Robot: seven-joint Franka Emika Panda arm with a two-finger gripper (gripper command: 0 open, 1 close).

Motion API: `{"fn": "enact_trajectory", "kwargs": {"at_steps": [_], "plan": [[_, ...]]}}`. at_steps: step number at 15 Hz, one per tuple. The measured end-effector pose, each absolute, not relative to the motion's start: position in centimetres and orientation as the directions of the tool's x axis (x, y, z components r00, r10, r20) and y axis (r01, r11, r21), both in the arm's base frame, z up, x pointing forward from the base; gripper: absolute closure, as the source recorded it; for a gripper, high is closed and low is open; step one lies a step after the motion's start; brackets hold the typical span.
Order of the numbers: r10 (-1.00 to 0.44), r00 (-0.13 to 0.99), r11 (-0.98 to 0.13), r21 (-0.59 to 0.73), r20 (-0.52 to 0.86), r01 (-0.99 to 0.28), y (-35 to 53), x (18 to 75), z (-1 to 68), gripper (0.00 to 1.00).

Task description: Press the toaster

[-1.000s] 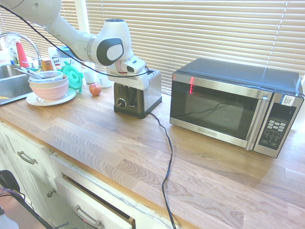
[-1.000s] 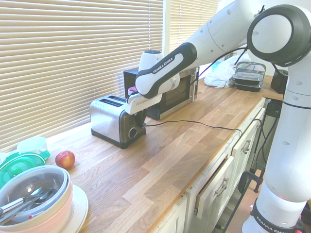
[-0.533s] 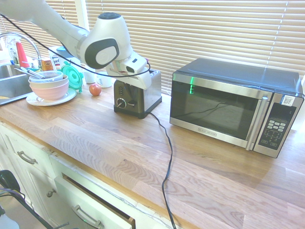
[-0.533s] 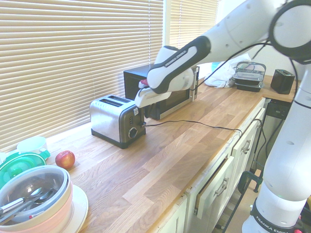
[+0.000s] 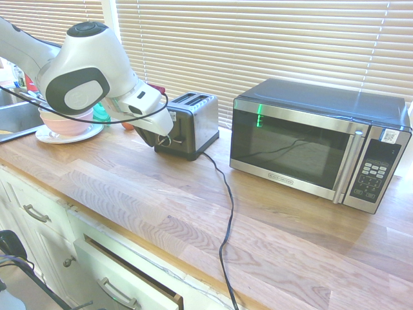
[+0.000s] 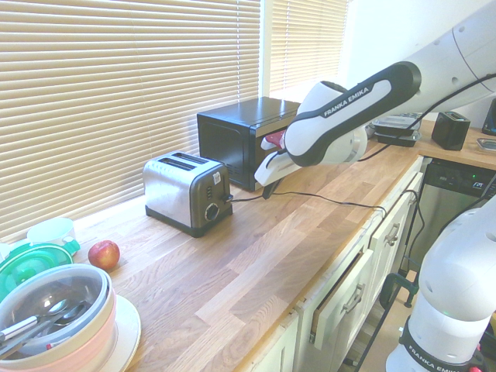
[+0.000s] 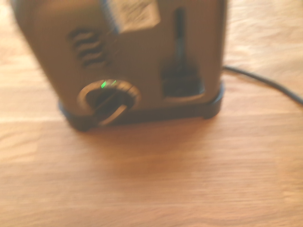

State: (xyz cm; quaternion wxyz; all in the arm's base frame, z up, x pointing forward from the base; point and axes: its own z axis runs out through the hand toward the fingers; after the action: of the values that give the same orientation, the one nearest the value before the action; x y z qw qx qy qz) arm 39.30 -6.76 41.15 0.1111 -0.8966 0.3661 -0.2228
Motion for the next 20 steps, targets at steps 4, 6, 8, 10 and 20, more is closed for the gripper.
{"fn": "enact_trajectory", "kwargs": {"at_steps": [4, 6, 8, 10, 20], "plan": [[-0.670, 0.681, -0.742, -0.257, 0.295, -0.619, -5.6, 39.1, 40.1, 1.00], [-0.667, 0.704, -0.743, -0.142, 0.245, -0.654, -5.1, 39.1, 39.7, 1.00], [-0.665, 0.712, -0.744, -0.121, 0.226, -0.657, -5.1, 39.8, 41.3, 1.00], [-0.672, 0.706, -0.739, -0.126, 0.223, -0.662, -5.6, 40.3, 42.7, 1.00], [-0.664, 0.714, -0.745, -0.125, 0.221, -0.655, -6.0, 40.6, 43.8, 0.00]]}}
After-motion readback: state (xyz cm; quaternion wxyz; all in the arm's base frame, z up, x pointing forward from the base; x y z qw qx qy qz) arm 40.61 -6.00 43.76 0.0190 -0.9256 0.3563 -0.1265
